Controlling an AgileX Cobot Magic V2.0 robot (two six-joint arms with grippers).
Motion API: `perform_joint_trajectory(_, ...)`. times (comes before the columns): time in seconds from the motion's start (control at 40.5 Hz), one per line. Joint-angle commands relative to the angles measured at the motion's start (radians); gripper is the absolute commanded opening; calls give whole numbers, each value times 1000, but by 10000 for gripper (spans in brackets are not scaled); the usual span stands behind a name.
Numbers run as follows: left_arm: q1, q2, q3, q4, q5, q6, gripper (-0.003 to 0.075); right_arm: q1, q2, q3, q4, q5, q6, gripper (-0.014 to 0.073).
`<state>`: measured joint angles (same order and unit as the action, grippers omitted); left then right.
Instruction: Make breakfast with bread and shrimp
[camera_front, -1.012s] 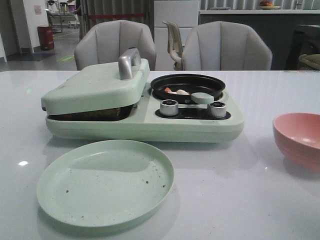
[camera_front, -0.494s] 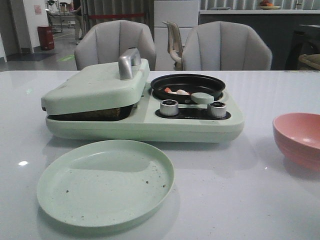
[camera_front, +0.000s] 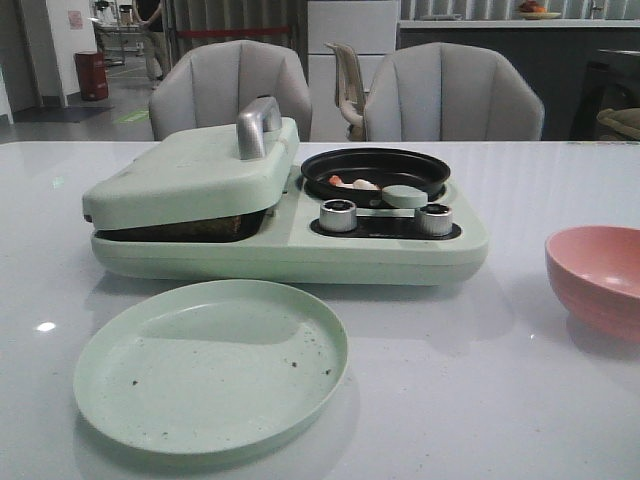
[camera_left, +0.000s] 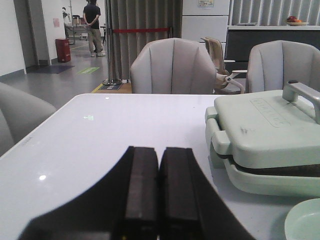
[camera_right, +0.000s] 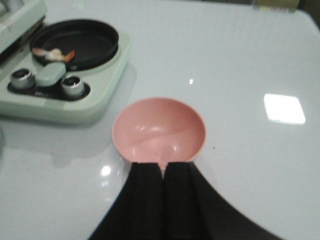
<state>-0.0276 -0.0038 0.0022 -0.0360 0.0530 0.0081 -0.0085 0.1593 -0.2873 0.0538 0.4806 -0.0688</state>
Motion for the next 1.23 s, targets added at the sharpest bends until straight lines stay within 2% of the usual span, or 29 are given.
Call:
perform_joint_trajectory(0.0, -5, -21, 6, 2, -90, -8, 102, -8, -66, 83, -7, -254, -2, 43)
perform_joint_trajectory(0.148, -5, -21, 6, 2, -90, -8, 102, -8, -146, 214, 1, -409, -2, 43)
perform_joint_trajectory(0.346, -5, -21, 6, 2, -90, -8, 102, -9, -192, 300, 54, -579, -2, 43)
perform_joint_trajectory(1.209, -5, -21, 6, 2, -90, -8, 102, -10, -191, 298, 54, -578, -2, 43)
